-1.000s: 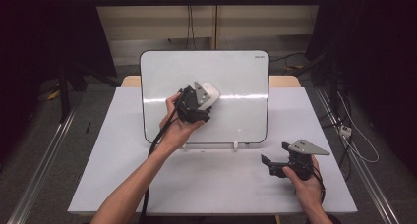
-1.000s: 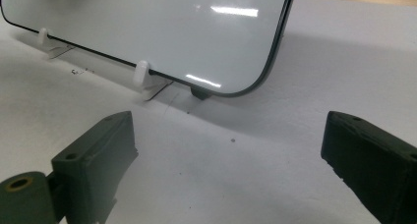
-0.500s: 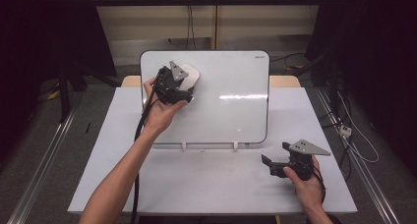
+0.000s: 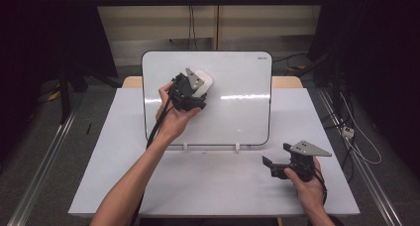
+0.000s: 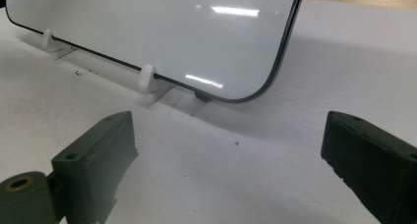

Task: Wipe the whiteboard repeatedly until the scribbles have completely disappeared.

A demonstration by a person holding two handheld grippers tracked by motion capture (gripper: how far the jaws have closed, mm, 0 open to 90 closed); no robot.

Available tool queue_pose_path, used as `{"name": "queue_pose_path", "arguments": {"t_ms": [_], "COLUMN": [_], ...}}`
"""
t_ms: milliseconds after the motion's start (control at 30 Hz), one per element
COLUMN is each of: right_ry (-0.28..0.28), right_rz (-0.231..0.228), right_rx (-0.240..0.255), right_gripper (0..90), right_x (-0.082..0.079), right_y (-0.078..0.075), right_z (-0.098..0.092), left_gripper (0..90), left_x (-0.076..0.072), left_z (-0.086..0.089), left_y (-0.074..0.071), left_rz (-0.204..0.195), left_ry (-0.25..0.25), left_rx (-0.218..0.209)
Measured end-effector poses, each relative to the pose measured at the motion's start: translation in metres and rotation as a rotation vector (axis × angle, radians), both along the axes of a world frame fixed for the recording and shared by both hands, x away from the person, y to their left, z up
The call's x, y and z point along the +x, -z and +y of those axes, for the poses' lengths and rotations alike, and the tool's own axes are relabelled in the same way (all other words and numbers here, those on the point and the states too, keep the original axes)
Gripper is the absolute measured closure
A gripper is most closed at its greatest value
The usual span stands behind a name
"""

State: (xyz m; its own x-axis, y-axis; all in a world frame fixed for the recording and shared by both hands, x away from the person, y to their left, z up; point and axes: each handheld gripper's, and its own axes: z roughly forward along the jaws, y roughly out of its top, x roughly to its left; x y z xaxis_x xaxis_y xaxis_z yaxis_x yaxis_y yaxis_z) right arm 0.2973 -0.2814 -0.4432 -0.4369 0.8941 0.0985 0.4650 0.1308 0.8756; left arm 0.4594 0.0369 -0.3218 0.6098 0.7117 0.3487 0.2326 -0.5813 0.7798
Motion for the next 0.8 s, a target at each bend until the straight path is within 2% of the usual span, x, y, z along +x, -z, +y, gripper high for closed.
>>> {"name": "queue_pose_path", "arguments": {"t_ms": [233, 333, 400, 467, 700, 733, 800], "right_ry": [-0.001, -0.002, -0.002, -0.001, -0.002, -0.001, 0.0], "right_rz": [-0.002, -0.001, -0.001, -0.001, -0.003, -0.002, 0.0], "right_rx": [0.001, 0.001, 0.0, 0.001, 0.001, 0.001, 0.002], "right_gripper": [6.4, 6.3, 6.4, 6.3, 6.3, 6.4, 6.4], "right_x": [0.0, -0.001, 0.0, 0.0, -0.001, -0.001, 0.0], "right_y": [0.0, 0.0, 0.0, 0.0, 0.0, 0.0, 0.0], "right_z": [-0.001, 0.0, -0.001, 0.0, -0.001, -0.001, -0.002], "left_gripper": [29.7, 29.7, 29.7, 29.7, 29.8, 29.8, 29.8], "left_x": [-0.017, -0.023, -0.027, -0.029, -0.028, -0.028, -0.027], "left_z": [-0.032, -0.04, -0.043, -0.044, -0.041, -0.039, -0.036], "left_y": [0.02, 0.028, 0.032, 0.034, 0.033, 0.032, 0.03], "left_rz": [0.014, 0.017, 0.018, 0.021, 0.027, 0.035, 0.026], "left_ry": [0.081, 0.103, 0.116, 0.121, 0.139, 0.142, 0.121], "left_rx": [0.041, 0.038, 0.057, 0.068, 0.043, 0.054, 0.053]}}
